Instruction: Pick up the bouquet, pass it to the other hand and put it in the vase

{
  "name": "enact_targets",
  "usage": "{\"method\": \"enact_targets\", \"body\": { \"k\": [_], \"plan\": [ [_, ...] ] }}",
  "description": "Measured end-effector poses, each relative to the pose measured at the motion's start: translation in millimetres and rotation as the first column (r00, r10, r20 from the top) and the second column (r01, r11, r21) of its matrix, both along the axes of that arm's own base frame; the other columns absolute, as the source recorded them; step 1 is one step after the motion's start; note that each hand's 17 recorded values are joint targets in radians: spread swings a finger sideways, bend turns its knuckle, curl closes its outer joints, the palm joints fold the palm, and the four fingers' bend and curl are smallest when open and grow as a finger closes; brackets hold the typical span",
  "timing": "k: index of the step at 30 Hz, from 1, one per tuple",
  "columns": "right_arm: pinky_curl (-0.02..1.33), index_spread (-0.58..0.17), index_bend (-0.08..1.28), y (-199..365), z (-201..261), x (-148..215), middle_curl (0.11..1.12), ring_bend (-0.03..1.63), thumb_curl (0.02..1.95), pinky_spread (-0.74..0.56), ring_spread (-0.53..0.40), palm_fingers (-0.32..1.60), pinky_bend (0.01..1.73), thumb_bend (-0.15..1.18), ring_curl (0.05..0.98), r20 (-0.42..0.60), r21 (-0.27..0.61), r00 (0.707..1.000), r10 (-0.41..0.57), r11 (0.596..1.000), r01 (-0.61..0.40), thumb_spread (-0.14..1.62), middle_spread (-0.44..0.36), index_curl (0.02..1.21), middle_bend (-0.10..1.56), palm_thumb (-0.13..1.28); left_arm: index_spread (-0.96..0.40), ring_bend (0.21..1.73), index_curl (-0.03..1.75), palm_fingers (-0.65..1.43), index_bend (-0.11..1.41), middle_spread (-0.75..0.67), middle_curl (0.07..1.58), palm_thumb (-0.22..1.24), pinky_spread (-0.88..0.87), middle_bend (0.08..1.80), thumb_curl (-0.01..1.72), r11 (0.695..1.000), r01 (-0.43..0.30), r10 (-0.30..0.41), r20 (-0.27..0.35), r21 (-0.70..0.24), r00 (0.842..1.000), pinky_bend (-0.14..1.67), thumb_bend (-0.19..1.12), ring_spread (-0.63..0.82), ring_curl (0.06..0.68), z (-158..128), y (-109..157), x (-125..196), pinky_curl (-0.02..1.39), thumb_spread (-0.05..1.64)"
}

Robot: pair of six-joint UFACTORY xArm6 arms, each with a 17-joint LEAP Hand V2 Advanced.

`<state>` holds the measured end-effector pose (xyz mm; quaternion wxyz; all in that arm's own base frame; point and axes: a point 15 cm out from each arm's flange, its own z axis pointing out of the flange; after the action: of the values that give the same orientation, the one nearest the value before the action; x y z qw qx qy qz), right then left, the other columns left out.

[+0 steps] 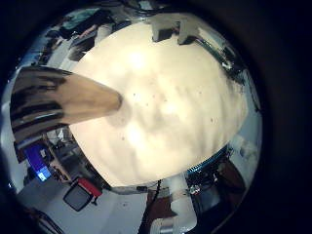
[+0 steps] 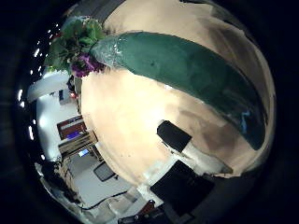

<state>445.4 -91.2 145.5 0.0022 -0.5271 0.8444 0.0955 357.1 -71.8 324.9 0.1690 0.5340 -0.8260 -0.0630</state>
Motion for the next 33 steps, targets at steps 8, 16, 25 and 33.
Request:
{"method": "enact_targets", "body": {
  "k": [8,16,25,33],
  "plan": [
    [0.19,-0.094,0.19,0.4,7.3,5.1,0.38,0.90,0.35,0.11,-0.025,0.49,0.51,-0.03,0.217,-0.026,0.013,1.000,0.008,1.000,-0.008,1.01,0.084,0.31,0.55,0.53,0.34,0.35,0.28,-0.04,0.16,0.55,0.25,0.34,0.52,0.18,0.31,1.000,-0.002,0.002,-0.002,0.001,1.000,0.20,-0.03,0.61,0.226,1.7,0.1,-0.7,0.31,0.87],
    [0.17,-0.110,0.19,3.8,2.2,4.3,0.38,0.87,0.35,0.08,-0.030,0.46,0.55,-0.03,0.198,-0.093,0.038,0.995,0.023,0.999,-0.020,1.01,0.078,0.35,0.52,0.53,0.34,0.35,0.28,-0.04,0.16,0.55,0.26,0.34,0.52,0.18,0.31,1.000,-0.004,0.004,-0.007,0.003,1.000,0.19,-0.03,0.61,0.228,2.4,-0.3,-2.4,0.31,0.87],
    [0.14,-0.096,0.18,9.5,-10.7,2.1,0.38,0.87,0.35,0.09,-0.008,0.44,0.57,-0.03,0.184,-0.119,0.045,0.992,0.035,0.999,-0.030,1.01,0.105,0.35,0.50,0.52,0.34,0.35,0.28,-0.04,0.16,0.55,0.25,0.35,0.52,0.18,0.31,1.000,-0.004,0.004,-0.007,0.005,1.000,0.20,-0.03,0.61,0.230,2.9,-1.6,-3.0,0.31,0.88],
    [0.11,-0.098,0.18,10.3,-15.0,3.7,0.38,0.92,0.35,0.08,-0.022,0.47,0.59,-0.03,0.186,-0.125,0.047,0.991,0.037,0.998,-0.032,1.01,0.096,0.34,0.52,0.52,0.34,0.35,0.28,-0.04,0.16,0.55,0.25,0.35,0.52,0.18,0.31,1.000,-0.003,0.003,-0.009,0.006,1.000,0.20,-0.03,0.61,0.231,3.5,-2.9,-3.9,0.31,0.88]
  ]
}}
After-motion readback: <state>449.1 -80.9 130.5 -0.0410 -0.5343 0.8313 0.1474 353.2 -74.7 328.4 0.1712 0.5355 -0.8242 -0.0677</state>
